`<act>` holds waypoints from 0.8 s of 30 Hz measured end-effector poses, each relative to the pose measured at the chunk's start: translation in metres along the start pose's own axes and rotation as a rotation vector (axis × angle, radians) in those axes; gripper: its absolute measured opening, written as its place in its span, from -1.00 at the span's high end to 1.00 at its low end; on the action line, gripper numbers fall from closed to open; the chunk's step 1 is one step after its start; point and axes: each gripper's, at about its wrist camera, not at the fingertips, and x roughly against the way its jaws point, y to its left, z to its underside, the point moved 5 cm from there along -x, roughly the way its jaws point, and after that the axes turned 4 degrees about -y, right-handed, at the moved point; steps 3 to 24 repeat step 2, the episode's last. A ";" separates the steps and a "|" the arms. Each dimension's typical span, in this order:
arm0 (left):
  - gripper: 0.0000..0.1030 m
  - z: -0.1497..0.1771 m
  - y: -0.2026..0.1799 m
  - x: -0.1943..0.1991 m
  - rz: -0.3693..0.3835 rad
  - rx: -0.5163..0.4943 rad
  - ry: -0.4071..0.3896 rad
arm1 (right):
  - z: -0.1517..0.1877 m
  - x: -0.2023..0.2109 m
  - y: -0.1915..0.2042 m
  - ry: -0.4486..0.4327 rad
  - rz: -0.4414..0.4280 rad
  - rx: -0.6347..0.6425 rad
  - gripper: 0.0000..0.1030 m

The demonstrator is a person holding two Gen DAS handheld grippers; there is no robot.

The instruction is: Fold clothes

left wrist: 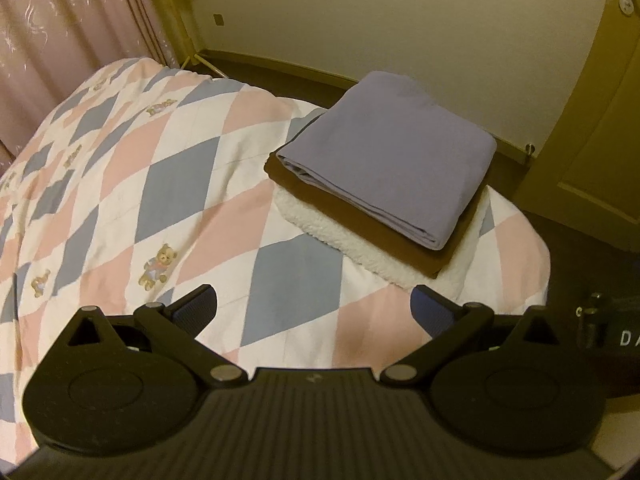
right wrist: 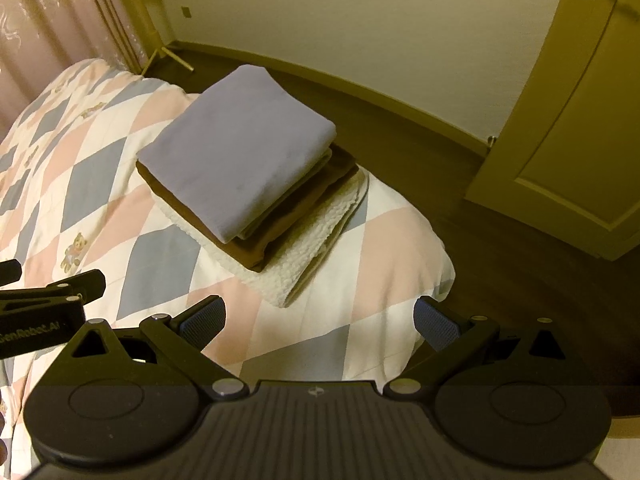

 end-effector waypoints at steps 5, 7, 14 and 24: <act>-0.98 -0.001 0.001 0.003 0.012 0.019 -0.016 | 0.001 0.000 -0.003 0.000 0.005 -0.004 -1.00; -0.98 -0.001 0.001 0.003 0.012 0.019 -0.016 | 0.001 0.000 -0.003 0.000 0.005 -0.004 -1.00; -0.98 -0.001 0.001 0.003 0.012 0.019 -0.016 | 0.001 0.000 -0.003 0.000 0.005 -0.004 -1.00; -0.98 -0.001 0.001 0.003 0.012 0.019 -0.016 | 0.001 0.000 -0.003 0.000 0.005 -0.004 -1.00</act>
